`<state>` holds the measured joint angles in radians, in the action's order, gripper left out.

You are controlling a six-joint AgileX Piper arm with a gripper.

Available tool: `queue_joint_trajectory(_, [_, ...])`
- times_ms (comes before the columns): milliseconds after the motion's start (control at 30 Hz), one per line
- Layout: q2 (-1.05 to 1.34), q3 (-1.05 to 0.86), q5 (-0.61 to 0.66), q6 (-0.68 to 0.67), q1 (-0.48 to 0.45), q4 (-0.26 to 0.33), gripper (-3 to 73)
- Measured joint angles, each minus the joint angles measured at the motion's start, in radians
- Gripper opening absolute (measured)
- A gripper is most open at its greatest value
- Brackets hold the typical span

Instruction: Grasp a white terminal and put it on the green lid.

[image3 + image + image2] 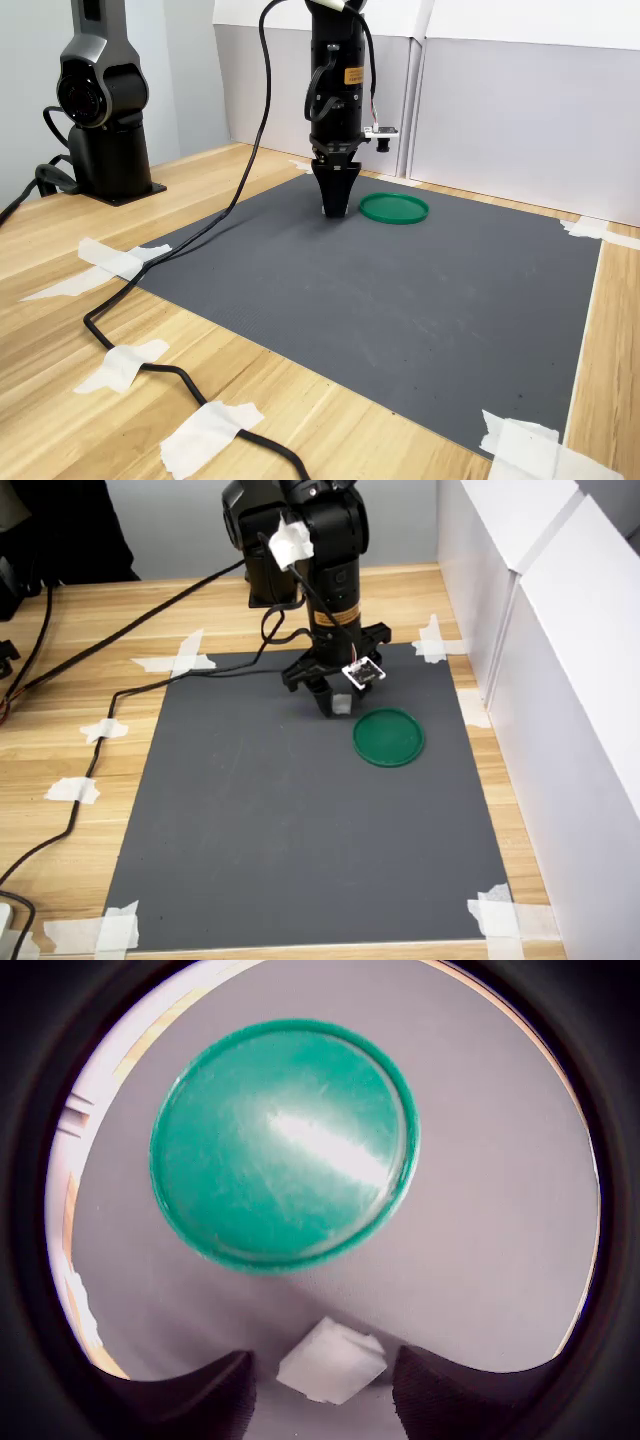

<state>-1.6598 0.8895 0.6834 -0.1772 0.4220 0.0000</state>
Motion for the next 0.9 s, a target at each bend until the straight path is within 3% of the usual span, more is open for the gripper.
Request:
queue_joint_trajectory(300, [-0.003, -0.003, -0.008, -0.001, 0.000, -0.006, 58.1])
queue_joint_trajectory(633, [-0.003, -0.004, -0.040, -0.004, 0.000, 0.000, 38.0])
queue_joint_trajectory(900, [-0.001, -0.004, -0.039, -0.004, 0.000, 0.000, 36.9])
